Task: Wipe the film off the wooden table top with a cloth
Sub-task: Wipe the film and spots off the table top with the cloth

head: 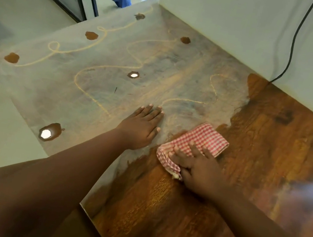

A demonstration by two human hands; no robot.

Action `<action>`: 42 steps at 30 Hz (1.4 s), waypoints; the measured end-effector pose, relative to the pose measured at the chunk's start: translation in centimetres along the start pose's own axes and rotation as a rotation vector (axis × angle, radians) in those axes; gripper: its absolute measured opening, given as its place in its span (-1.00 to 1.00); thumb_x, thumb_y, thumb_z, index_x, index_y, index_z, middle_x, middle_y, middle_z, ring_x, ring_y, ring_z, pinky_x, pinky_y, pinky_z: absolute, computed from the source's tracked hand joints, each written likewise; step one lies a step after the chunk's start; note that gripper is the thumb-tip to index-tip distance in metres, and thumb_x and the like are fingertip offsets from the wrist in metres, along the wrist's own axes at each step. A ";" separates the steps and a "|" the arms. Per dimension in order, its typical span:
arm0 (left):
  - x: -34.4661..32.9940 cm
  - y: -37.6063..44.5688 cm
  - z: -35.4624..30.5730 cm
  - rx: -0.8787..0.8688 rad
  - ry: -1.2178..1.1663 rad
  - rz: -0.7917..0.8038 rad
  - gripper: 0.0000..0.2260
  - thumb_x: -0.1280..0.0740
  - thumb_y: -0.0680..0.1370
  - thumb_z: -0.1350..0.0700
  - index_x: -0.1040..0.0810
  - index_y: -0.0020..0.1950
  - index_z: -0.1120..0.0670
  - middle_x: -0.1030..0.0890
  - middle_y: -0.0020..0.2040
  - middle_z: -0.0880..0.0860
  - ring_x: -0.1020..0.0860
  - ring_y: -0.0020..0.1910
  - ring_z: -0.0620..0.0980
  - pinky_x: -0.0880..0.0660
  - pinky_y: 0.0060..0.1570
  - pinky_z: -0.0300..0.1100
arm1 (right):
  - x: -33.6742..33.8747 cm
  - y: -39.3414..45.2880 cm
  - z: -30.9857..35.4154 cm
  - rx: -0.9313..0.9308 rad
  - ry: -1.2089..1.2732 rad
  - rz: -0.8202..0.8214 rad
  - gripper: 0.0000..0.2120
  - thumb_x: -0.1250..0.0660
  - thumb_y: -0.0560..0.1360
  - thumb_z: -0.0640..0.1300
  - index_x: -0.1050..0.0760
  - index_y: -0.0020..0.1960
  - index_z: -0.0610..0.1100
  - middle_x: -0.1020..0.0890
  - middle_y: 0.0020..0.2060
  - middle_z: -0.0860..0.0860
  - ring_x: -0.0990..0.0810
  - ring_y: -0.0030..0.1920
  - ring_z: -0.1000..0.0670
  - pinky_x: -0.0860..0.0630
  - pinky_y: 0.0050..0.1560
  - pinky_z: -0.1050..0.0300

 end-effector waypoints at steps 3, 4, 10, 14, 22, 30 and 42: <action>0.1 0.9 -0.5 0.025 0.006 0.002 -0.49 0.13 0.66 -0.10 0.14 0.57 0.04 0.12 0.58 0.03 0.20 0.54 0.01 0.29 0.44 -0.13 | 0.6 -1.8 -4.0 -0.042 0.088 0.009 -0.55 0.00 0.53 0.08 -0.29 0.40 0.28 -0.27 0.44 0.22 -0.07 0.51 0.00 0.03 0.44 -0.04; 0.2 1.0 -0.8 0.029 0.007 0.000 -0.49 0.14 0.66 -0.10 0.14 0.57 0.04 0.12 0.58 0.03 0.21 0.54 0.01 0.29 0.44 -0.13 | 1.1 -1.7 -6.0 -0.080 0.089 -0.005 -0.59 -0.06 0.57 0.04 -0.31 0.39 0.27 -0.28 0.44 0.21 -0.09 0.51 -0.02 -0.02 0.43 -0.03; 0.7 1.4 -2.4 0.021 0.013 0.029 -0.48 0.15 0.65 -0.12 0.17 0.57 0.03 0.16 0.57 0.03 0.25 0.52 -0.03 0.33 0.43 -0.15 | 3.8 3.9 -8.3 -0.258 0.020 -0.016 -0.56 -0.09 0.59 0.05 -0.23 0.46 0.21 -0.24 0.49 0.10 -0.12 0.49 -0.19 -0.18 0.39 -0.21; 1.3 2.2 -2.8 0.068 0.037 0.044 -0.48 0.14 0.65 -0.12 0.16 0.57 0.03 0.16 0.57 0.04 0.24 0.53 -0.01 0.29 0.46 -0.11 | 2.4 4.5 -3.0 -0.192 -0.023 -0.037 -0.51 -0.04 0.60 0.08 -0.11 0.52 0.12 -0.22 0.50 0.03 -0.03 0.51 -0.19 0.05 0.42 -0.25; 1.2 3.6 -3.4 0.032 0.067 0.055 -0.47 0.16 0.65 -0.13 0.16 0.57 0.02 0.16 0.58 0.04 0.24 0.53 0.00 0.33 0.43 -0.12 | 3.4 1.7 -9.8 -0.204 0.059 -0.038 -0.58 -0.08 0.59 0.03 -0.24 0.43 0.30 -0.27 0.47 0.17 -0.07 0.51 -0.07 -0.06 0.43 -0.11; 0.7 8.4 -3.8 -0.010 0.034 0.036 -0.45 0.13 0.64 -0.15 0.13 0.58 0.04 0.09 0.58 0.05 0.17 0.54 0.03 0.25 0.45 -0.09 | 3.9 6.5 -8.7 -0.263 0.012 -0.084 -0.54 0.02 0.62 0.07 -0.05 0.52 0.21 -0.13 0.52 0.12 0.01 0.52 -0.16 0.06 0.42 -0.24; 1.0 12.9 -4.0 -0.109 0.042 -0.009 -0.48 0.08 0.65 -0.01 0.18 0.57 0.07 0.13 0.58 0.07 0.18 0.54 0.01 0.23 0.49 -0.10 | 6.7 6.6 -18.1 -0.413 0.023 -0.080 -0.56 -0.06 0.61 0.06 -0.17 0.49 0.19 -0.21 0.50 0.08 -0.10 0.50 -0.16 -0.18 0.37 -0.19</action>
Point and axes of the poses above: each hand's wrist, its own y-axis towards the middle knuckle, its own x-axis out of the back of the hand, z = x × y, the point moved 7 cm from there along y, towards the middle knuckle
